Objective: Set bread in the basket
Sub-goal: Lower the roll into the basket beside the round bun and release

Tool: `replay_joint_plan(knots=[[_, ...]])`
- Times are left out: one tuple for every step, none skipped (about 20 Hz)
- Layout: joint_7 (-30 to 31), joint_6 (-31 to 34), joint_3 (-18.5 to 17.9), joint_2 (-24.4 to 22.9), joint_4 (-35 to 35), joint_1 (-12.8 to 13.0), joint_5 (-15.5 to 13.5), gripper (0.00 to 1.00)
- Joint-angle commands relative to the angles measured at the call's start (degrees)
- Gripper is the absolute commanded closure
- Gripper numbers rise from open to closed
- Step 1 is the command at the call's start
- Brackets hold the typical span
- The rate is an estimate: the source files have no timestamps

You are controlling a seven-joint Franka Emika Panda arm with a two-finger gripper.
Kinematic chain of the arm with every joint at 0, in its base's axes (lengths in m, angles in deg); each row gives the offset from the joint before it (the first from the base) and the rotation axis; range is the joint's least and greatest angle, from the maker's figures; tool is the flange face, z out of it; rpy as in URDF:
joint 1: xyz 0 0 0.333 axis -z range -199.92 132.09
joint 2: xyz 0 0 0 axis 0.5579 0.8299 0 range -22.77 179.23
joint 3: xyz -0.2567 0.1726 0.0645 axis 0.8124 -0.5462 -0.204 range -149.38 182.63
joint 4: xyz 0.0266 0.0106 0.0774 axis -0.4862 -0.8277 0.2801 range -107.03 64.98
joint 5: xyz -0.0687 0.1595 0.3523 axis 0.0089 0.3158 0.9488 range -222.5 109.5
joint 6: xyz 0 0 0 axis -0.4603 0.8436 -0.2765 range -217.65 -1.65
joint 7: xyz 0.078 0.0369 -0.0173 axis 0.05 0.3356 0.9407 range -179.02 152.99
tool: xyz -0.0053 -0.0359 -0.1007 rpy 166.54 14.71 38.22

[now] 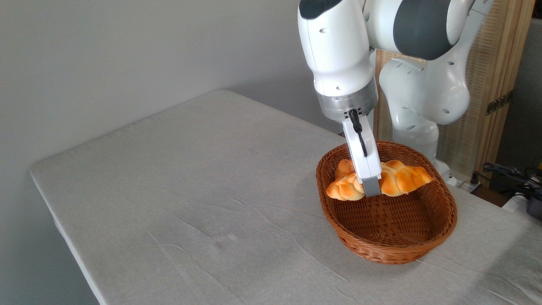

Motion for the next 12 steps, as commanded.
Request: replay_joint_plan(knots=[[-0.15, -0.35, -2.36, -0.38, -1.11, 1.13, 1.11, 0.53], [-0.07, -0.26, -2.45, -0.29, -1.11, 1.13, 1.11, 0.53], [-0.06, -0.09, -2.80, -0.20, -1.37, 1.13, 1.11, 0.49], [0.20, -0.09, -3.85, -0.20, -1.55, 1.13, 1.02, 0.33], [0.29, -0.09, -4.03, -0.20, -1.72, 1.13, 1.02, 0.17], [0.29, -0.09, -4.12, -0.20, -1.81, 1.13, 1.02, 0.12], [0.37, -0.09, -4.21, -0.11, -1.81, 1.13, 1.02, 0.08], [0.37, -0.09, -4.38, -0.03, -1.99, 1.13, 1.02, 0.06], [0.46, -0.09, -4.39, -0.03, -2.16, 1.13, 1.02, 0.05], [0.46, -0.09, -4.39, 0.06, -2.16, 1.13, 1.02, 0.04], [0.46, -0.09, -4.39, 0.06, -2.16, 1.13, 1.02, 0.03], [0.55, -0.09, -4.39, 0.06, -2.16, 1.13, 1.02, 0.03]])
